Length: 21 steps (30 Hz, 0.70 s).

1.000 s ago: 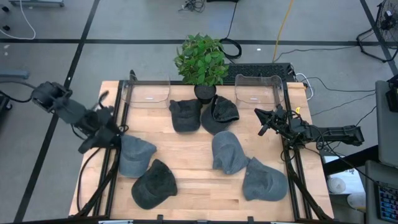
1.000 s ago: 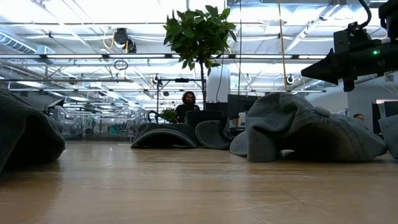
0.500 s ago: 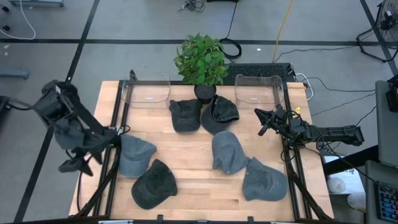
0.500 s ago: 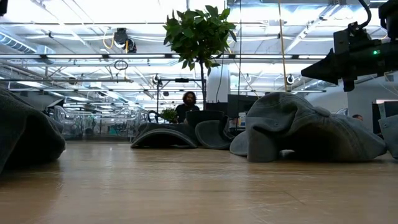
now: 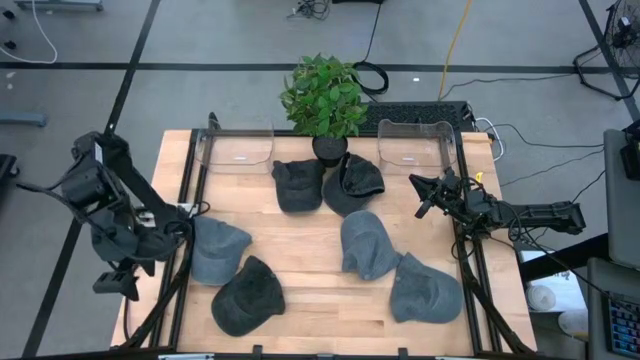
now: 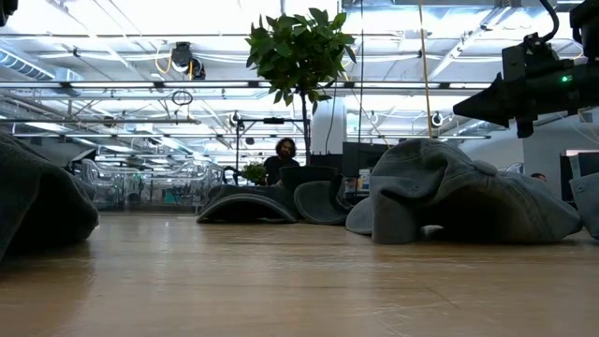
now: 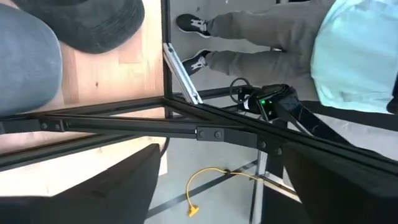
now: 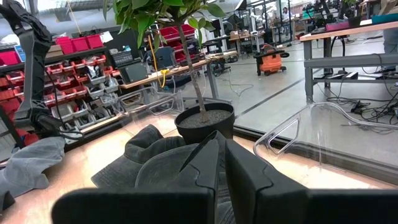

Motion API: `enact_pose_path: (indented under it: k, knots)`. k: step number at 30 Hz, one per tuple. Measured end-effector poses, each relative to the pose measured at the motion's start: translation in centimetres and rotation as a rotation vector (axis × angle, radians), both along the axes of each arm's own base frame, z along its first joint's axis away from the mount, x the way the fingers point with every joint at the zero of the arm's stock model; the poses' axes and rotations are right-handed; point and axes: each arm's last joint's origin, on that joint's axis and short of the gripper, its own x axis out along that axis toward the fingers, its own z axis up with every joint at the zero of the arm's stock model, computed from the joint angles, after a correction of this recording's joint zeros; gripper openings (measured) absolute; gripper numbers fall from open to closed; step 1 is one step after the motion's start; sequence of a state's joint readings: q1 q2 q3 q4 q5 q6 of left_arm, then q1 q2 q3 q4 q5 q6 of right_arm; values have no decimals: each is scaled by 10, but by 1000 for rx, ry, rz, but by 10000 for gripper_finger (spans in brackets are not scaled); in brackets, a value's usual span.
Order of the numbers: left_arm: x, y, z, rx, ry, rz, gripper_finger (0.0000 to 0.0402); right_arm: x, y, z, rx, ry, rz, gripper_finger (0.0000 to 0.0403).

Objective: Pick & Place hat
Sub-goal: Put the top left gray cap into the right transparent bin

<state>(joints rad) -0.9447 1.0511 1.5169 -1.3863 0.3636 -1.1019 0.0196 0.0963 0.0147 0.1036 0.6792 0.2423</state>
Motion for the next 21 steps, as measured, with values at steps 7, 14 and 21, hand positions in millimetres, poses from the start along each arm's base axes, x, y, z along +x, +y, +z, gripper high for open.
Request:
enact_pose_path:
  k: [7,14,21]
  knots:
    - [14,-16,-14,149,31,20,368,0,0,0,0,0,0,16]
    - [17,-30,-25,301,34,132,346,0,0,0,0,0,0,16]
    - [21,-52,-41,440,70,183,321,0,0,0,0,0,0,16]
